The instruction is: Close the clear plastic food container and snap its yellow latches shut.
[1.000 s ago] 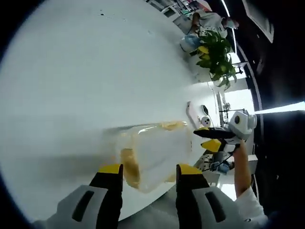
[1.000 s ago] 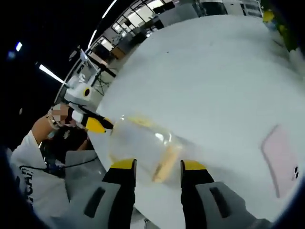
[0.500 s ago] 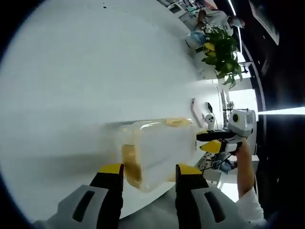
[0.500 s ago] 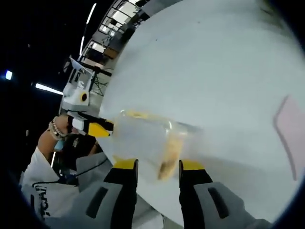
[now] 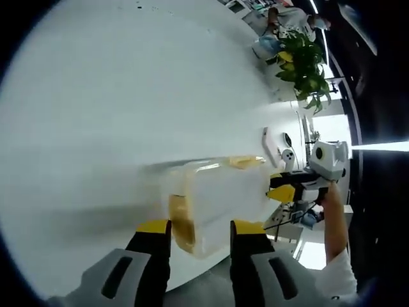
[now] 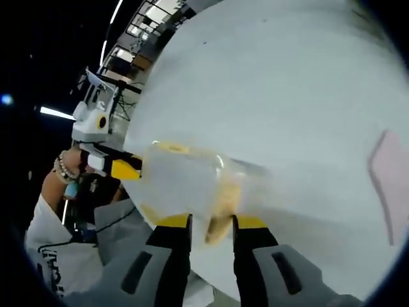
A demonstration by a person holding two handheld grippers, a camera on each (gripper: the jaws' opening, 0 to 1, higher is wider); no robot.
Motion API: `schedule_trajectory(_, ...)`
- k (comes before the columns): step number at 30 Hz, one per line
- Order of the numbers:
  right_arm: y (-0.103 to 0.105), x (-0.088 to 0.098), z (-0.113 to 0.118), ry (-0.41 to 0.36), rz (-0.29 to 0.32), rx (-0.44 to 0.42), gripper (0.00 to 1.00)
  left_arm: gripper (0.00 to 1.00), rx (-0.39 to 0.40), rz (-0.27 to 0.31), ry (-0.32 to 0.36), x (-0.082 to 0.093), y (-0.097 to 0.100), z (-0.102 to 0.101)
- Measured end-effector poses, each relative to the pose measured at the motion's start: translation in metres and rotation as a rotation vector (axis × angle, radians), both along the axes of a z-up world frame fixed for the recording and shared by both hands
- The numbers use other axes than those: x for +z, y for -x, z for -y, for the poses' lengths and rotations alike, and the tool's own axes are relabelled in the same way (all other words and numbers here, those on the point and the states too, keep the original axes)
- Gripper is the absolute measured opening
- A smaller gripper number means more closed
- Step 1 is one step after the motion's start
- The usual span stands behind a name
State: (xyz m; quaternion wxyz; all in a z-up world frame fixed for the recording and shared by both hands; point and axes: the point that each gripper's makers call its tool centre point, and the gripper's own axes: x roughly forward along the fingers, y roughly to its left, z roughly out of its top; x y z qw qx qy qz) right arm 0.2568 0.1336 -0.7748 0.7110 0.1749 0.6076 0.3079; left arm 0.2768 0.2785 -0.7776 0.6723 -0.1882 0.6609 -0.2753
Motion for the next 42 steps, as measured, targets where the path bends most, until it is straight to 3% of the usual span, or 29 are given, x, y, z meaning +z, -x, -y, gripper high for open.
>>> schedule_trajectory(4,-0.001,-0.001,0.001,0.001,0.0,0.008,0.2,0.29,-0.023,0.004,-0.024,-0.002,0.0,-0.001)
schedule_trajectory(6,-0.003,-0.002,-0.007,-0.029,0.0,-0.002,0.19,0.34,-0.035,-0.027,-0.035,-0.011,0.008,0.004)
schedule_trajectory(7,-0.002,-0.002,-0.008,-0.023,-0.002,0.004,0.19,0.37,-0.088,-0.001,-0.082,-0.017,0.012,0.001)
schedule_trajectory(9,-0.001,0.001,-0.007,0.0,0.02,0.035,0.19,0.38,-0.098,0.014,-0.062,-0.014,0.01,0.006)
schedule_trajectory(18,-0.007,-0.002,-0.001,0.006,0.017,0.035,0.19,0.3,-0.057,-0.023,-0.054,-0.007,0.002,-0.012)
schedule_trajectory(25,-0.009,-0.002,0.0,0.03,0.026,0.052,0.19,0.34,-0.03,-0.03,-0.057,0.003,-0.005,-0.022)
schedule_trajectory(34,-0.008,-0.002,0.0,0.03,0.031,0.053,0.19,0.3,-0.057,-0.019,-0.024,0.001,0.001,-0.002)
schedule_trajectory(42,-0.008,-0.002,0.0,0.029,0.021,0.059,0.18,0.23,-0.078,-0.003,-0.073,-0.004,0.001,-0.006)
